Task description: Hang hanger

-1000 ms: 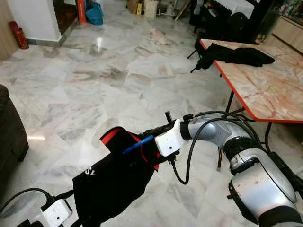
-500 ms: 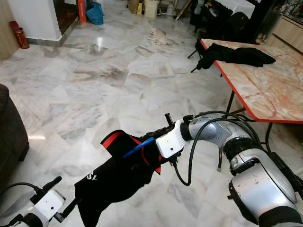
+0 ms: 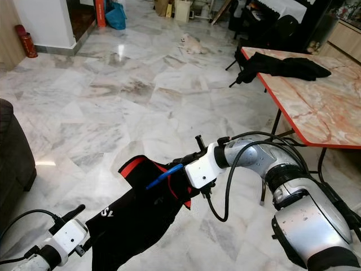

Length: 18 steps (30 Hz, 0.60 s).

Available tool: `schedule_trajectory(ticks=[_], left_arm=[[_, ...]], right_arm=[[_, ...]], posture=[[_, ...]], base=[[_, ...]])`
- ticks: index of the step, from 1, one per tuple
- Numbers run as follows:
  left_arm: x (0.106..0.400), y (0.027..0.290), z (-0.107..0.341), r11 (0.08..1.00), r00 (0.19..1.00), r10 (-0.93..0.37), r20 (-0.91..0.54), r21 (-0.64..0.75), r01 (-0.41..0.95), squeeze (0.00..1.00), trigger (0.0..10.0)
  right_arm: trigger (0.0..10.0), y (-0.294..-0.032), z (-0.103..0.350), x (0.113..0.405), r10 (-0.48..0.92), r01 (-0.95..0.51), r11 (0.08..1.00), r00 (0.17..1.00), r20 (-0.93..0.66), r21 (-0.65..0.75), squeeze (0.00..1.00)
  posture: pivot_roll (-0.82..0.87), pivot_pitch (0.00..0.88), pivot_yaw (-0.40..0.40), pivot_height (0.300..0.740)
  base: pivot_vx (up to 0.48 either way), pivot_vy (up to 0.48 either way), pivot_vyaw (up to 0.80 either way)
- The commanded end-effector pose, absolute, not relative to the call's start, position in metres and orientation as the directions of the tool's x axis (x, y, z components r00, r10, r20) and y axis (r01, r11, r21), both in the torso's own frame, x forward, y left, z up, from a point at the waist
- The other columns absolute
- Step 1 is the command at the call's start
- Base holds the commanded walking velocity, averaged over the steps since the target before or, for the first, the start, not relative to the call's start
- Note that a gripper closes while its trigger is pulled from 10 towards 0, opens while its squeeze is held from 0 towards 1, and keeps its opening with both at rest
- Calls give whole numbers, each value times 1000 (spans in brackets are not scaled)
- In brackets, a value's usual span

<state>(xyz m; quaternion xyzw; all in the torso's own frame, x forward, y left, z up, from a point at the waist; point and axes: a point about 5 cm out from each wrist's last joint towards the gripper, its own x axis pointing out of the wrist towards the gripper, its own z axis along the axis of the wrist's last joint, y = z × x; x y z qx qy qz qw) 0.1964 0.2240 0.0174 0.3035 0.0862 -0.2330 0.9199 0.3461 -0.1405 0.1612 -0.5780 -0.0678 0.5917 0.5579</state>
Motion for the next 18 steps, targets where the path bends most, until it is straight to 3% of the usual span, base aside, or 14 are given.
schedule_trajectory(ticks=[1,18], left_arm=[[195,219,15,703,867,-398,-300,507,499,0,0],[186,212,6,694,833,-439,-338,461,553,0,0]], right_arm=[[10000,-144,169,348,762,-573,-319,318,-564,-754,0],[10000,-140,166,349,755,-578,-310,333,-565,-755,0]], posture=[[-14,13,-149,740],[-3,1,-148,740]], base=[[0,0,0],[0,0,0]])
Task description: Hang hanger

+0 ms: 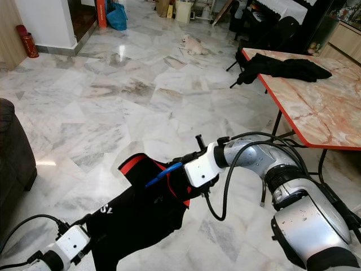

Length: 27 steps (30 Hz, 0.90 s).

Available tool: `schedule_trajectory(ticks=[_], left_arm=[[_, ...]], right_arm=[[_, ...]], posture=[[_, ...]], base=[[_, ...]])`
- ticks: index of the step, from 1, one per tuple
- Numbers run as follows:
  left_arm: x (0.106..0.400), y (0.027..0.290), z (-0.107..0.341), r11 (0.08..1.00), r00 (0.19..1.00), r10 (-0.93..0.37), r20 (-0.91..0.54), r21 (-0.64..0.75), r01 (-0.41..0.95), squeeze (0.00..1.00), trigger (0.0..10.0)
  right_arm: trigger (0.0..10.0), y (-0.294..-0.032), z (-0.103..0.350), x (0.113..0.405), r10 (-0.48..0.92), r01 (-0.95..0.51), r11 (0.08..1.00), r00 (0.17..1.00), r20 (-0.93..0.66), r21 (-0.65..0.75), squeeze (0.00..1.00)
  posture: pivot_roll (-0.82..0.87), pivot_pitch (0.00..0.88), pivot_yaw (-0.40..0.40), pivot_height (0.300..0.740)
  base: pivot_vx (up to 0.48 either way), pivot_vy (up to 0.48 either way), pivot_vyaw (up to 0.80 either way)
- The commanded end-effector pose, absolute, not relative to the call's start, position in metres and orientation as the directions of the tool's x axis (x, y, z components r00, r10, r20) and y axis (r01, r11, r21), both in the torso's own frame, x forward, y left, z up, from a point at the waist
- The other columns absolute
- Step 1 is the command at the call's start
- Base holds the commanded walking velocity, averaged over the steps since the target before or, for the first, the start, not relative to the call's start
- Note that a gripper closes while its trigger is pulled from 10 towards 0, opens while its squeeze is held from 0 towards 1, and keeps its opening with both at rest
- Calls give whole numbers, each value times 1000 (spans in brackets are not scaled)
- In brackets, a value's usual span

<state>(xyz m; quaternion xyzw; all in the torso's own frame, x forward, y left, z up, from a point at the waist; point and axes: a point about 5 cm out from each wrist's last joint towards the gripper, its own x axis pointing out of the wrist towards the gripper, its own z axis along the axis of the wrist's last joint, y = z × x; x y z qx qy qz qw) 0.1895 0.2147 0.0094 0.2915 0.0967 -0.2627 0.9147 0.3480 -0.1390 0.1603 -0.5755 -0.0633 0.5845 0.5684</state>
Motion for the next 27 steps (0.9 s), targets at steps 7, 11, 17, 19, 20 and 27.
schedule_trajectory(ticks=[7,11,17,19,20,27], left_arm=[[188,211,7,695,833,-441,-335,460,553,0,0],[188,210,6,697,834,-439,-335,458,551,0,0],[188,210,5,697,834,-436,-338,459,551,0,0],[189,211,6,699,840,-428,-334,467,542,0,0],[195,215,10,697,863,-388,-323,510,504,0,0],[205,224,20,706,908,-314,-278,572,419,0,0]], right_arm=[[10000,-140,164,349,753,-586,-304,335,-566,-751,0],[10000,-140,163,349,752,-588,-305,334,-569,-749,0],[10000,-140,161,349,742,-588,-317,335,-581,-744,0],[10000,-141,158,349,725,-586,-335,339,-599,-737,0],[10000,-145,150,347,689,-600,-371,334,-643,-709,0],[10000,-157,135,345,584,-609,-453,349,-733,-651,0]], posture=[[0,6,-151,740],[1,8,-151,740],[1,11,-152,740],[1,13,-152,740],[5,15,-152,740],[9,23,-152,740]], base=[[0,0,0],[0,0,0],[0,0,0],[0,0,0],[0,0,0],[0,0,0]])
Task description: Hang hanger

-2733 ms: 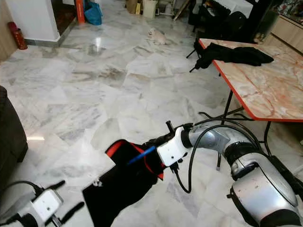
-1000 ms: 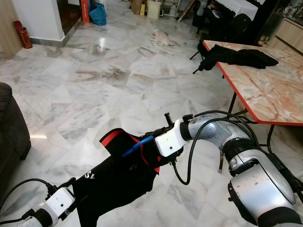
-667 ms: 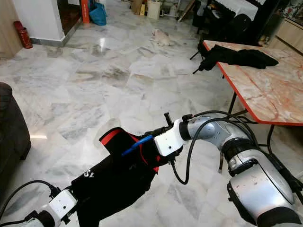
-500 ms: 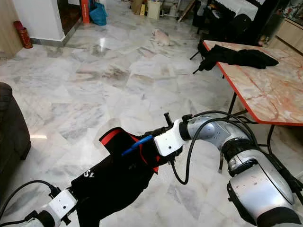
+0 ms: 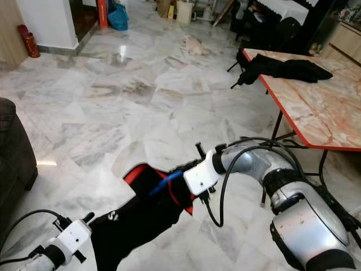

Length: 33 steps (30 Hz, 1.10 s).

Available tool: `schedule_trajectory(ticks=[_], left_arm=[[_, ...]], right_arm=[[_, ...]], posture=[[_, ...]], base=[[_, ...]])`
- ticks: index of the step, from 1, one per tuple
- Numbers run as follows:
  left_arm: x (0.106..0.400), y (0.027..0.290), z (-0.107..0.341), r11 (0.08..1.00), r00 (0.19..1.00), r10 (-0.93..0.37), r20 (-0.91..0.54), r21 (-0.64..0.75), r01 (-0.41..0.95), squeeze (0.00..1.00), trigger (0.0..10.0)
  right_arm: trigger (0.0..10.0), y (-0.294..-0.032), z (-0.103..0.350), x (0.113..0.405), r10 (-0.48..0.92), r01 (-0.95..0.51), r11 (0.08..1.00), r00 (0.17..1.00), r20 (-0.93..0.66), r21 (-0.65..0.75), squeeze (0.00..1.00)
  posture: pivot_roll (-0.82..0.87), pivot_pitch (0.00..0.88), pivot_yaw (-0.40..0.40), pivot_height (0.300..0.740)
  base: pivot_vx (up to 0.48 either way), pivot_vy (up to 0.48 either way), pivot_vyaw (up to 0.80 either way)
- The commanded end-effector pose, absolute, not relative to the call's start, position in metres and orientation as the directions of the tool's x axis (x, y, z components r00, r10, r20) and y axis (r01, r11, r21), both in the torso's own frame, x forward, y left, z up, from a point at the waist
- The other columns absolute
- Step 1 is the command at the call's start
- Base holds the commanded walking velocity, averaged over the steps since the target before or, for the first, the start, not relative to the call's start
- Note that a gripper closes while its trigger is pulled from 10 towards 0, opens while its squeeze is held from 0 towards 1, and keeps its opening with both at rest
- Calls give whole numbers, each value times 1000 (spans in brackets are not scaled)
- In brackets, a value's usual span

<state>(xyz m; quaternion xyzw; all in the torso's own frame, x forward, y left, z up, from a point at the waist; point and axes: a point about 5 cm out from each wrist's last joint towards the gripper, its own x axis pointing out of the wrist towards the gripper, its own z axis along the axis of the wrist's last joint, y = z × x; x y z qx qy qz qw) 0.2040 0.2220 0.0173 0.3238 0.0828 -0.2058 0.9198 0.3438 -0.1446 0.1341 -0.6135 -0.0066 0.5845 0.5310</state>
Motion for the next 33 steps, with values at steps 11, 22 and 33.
schedule_trajectory(ticks=[11,22,33], left_arm=[[205,217,19,705,905,-321,-278,568,425,0,0],[209,208,22,697,899,-347,-266,569,437,0,0],[212,214,24,705,916,-305,-260,585,401,0,0]], right_arm=[[10000,-160,129,358,487,-585,-416,503,-714,-696,0],[10000,-155,119,363,441,-616,-337,565,-697,-712,0],[10000,-173,104,355,286,-641,-507,506,-814,-576,0]], posture=[[10,29,-150,740],[11,30,-151,740],[13,30,-158,740]], base=[[0,0,0],[0,0,0],[0,0,0]])
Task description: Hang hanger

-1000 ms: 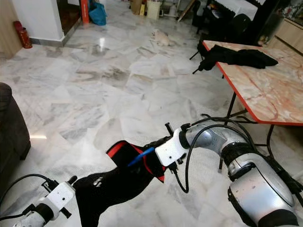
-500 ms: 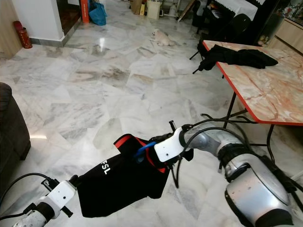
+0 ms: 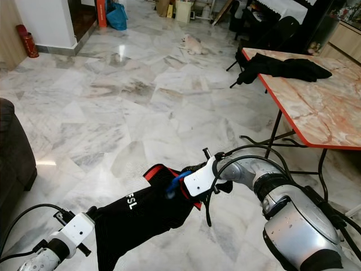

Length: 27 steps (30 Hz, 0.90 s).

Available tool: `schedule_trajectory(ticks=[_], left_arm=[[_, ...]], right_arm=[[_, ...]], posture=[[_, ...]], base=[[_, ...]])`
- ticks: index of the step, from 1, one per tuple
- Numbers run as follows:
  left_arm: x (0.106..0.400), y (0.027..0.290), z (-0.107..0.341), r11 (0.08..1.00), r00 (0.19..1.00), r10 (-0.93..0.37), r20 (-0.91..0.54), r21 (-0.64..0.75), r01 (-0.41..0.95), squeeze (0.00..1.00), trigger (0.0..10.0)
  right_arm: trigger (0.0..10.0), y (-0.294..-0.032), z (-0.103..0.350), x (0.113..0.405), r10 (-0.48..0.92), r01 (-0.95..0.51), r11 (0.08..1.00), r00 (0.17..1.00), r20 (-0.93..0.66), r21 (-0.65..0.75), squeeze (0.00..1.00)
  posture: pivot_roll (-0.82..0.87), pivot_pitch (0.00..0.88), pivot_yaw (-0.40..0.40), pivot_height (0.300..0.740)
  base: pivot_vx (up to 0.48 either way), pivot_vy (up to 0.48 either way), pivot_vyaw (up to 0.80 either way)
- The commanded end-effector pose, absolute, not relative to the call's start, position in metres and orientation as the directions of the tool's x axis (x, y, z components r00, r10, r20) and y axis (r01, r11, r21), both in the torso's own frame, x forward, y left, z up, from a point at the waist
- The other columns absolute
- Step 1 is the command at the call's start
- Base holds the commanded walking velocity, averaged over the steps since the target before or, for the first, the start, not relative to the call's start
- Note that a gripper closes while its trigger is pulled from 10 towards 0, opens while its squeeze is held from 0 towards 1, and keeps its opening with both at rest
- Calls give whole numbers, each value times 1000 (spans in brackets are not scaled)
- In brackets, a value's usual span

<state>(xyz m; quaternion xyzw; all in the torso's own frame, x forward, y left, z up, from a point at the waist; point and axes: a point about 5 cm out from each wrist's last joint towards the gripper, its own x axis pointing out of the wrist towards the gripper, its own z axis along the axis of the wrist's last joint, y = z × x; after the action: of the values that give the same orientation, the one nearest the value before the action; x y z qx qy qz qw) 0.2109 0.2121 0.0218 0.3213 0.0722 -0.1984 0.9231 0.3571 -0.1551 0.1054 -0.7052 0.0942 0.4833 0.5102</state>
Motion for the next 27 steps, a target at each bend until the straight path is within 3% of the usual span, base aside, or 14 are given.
schedule_trajectory(ticks=[1,8,12,18,20,23,27], left_arm=[[213,214,24,705,917,-303,-259,586,399,0,0],[214,212,24,705,916,-307,-257,585,400,0,0],[215,211,24,705,915,-309,-258,584,403,0,0],[215,211,24,706,915,-310,-259,581,404,0,0],[214,211,23,707,915,-310,-259,580,404,0,0],[215,208,23,708,914,-314,-258,577,407,0,0],[217,203,22,707,909,-329,-256,571,417,0,0]], right_arm=[[10000,-175,103,355,275,-637,-520,506,-817,-569,0],[10000,-180,98,355,215,-618,-560,535,-817,-552,0],[10000,-185,96,360,142,-589,-575,612,-778,-568,0],[10000,-185,95,363,125,-615,-488,653,-747,-619,0],[10000,-178,94,364,176,-649,-355,661,-730,-673,0],[10000,-170,94,365,210,-663,-240,678,-704,-709,0],[10000,-169,91,365,185,-669,-242,679,-710,-703,0]], posture=[[13,30,-158,740],[12,30,-159,740],[12,30,-159,740],[18,32,-160,740],[17,31,-159,740],[17,31,-159,740],[11,30,-159,740]], base=[[0,0,0],[0,0,0],[0,0,0],[0,0,0],[0,0,0],[0,0,0],[0,0,0]])
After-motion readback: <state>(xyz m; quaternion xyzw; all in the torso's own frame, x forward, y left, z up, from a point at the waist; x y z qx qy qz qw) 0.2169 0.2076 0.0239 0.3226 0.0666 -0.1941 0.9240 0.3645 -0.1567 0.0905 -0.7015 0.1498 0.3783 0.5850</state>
